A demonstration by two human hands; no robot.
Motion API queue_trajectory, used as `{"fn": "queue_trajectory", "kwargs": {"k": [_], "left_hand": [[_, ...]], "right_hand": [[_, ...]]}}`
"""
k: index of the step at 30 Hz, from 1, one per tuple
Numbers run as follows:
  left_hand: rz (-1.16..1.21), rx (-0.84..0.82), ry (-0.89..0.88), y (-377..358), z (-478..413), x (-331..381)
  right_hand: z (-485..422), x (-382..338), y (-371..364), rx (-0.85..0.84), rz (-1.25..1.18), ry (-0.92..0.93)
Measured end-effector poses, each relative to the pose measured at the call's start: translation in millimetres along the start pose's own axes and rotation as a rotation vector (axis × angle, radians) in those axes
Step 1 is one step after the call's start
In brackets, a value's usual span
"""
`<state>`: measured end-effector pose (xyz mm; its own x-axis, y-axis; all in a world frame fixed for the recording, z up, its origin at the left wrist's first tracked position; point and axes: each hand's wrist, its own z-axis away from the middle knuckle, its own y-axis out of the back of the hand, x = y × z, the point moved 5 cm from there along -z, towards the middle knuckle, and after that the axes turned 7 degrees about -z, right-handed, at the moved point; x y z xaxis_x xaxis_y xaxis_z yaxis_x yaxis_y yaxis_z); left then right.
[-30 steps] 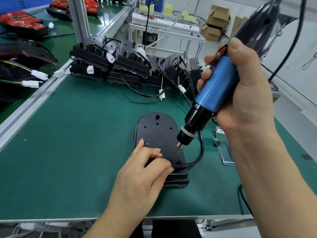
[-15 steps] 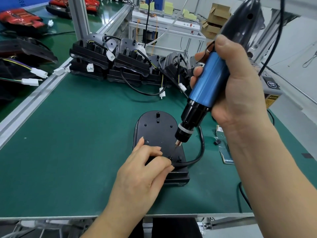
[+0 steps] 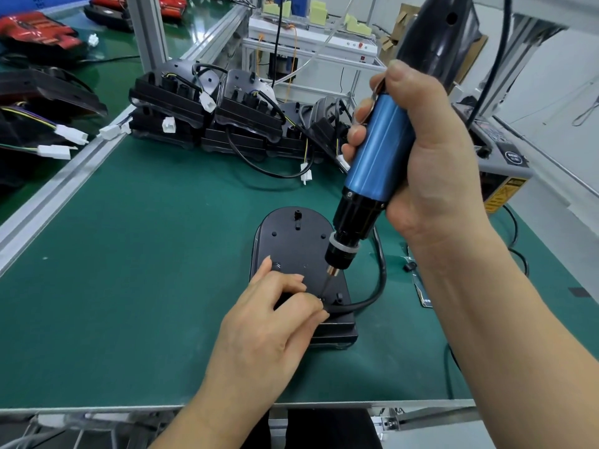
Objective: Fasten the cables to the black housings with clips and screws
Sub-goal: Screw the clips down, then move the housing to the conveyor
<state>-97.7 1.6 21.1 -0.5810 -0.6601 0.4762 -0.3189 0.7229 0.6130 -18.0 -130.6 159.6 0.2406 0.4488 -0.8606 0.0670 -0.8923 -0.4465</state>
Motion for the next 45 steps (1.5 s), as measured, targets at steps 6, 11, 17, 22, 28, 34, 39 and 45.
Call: {"fn": "queue_trajectory", "kwargs": {"k": [6,11,17,22,28,34,39,45], "left_hand": [[0.009,-0.008,0.004,0.8,-0.4,-0.8],[0.007,-0.014,0.009,0.6,-0.5,-0.3],[0.022,-0.013,0.005,2.1,-1.3,0.1],[0.024,-0.013,-0.009,2.9,-1.6,0.3],[0.021,-0.006,-0.019,3.8,-4.1,0.8],[0.017,0.009,-0.018,3.6,-5.7,3.0],[0.012,0.016,-0.025,3.3,-5.6,3.7],[0.014,0.028,-0.037,2.5,-5.9,2.9]], "right_hand": [[0.4,0.1,-3.3,-0.018,0.023,0.015],[-2.7,0.7,0.1,-0.011,0.028,0.012],[-5.6,-13.8,37.6,0.210,-0.082,0.050],[-1.2,-53.4,107.8,0.495,-0.112,0.115],[22.7,-75.7,212.9,0.760,-0.043,0.016],[42.1,-44.5,284.5,0.932,0.044,-0.193],[41.5,-24.5,305.5,0.977,0.103,-0.290],[37.0,-19.6,312.9,0.952,0.246,-0.409]]}}
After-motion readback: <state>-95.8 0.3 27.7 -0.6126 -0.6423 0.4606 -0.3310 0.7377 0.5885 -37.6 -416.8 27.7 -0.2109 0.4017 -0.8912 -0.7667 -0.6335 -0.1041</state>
